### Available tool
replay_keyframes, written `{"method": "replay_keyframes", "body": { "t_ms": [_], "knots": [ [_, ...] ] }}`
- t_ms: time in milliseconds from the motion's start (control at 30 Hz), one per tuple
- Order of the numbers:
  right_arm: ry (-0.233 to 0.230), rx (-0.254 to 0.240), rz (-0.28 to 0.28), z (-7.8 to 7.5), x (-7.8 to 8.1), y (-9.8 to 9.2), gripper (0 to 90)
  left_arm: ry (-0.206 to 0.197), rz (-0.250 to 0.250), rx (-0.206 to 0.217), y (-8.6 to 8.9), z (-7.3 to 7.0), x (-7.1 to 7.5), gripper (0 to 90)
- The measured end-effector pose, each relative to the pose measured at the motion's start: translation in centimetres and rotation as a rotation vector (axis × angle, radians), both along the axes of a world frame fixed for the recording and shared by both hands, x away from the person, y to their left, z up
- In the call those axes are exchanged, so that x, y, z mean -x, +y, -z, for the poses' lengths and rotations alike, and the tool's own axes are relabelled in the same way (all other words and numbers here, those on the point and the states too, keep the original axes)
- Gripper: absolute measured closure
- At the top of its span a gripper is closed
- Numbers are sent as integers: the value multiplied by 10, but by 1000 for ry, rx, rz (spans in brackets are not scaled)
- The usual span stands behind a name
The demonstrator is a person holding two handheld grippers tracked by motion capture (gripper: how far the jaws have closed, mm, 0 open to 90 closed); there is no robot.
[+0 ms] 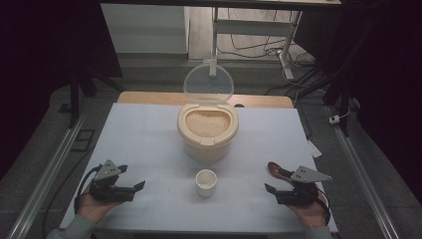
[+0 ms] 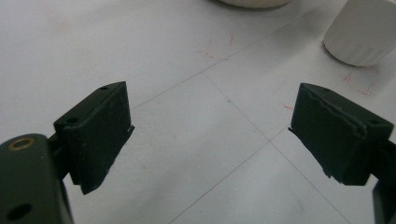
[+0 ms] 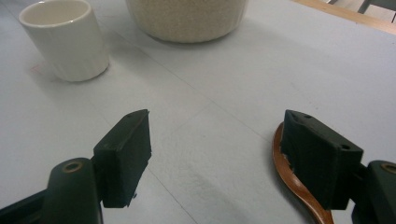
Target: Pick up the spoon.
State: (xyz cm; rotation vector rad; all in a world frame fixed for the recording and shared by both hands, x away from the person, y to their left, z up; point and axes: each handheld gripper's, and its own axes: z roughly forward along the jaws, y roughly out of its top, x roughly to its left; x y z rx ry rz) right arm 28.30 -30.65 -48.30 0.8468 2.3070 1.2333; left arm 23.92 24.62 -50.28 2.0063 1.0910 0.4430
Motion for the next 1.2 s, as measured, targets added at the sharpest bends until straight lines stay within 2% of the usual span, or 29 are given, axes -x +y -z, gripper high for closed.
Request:
{"method": "replay_keyframes", "body": {
  "t_ms": [133,233,400,533,600,800,933,1200],
  "knots": [
    [-4,17,4,0,1,1,256,5,5,-12,-2,1,-1,120],
    [-1,7,7,1,0,2,266,3,1,-4,-2,0,-2,120],
    [22,17,2,2,-4,3,281,-15,7,-7,-3,-2,-2,119],
    [28,25,5,2,-3,4,287,-4,13,-10,-4,-1,-3,117],
    [31,35,12,1,-2,3,287,-10,21,-15,-6,-1,-2,116],
    [36,28,12,-2,-2,3,289,-6,16,-5,-6,-2,-2,116],
    [48,49,10,-7,-2,3,295,2,13,-6,-6,-1,-3,117],
    [94,119,27,-36,-7,-3,313,8,29,-10,-10,0,-4,116]
  ]
}}
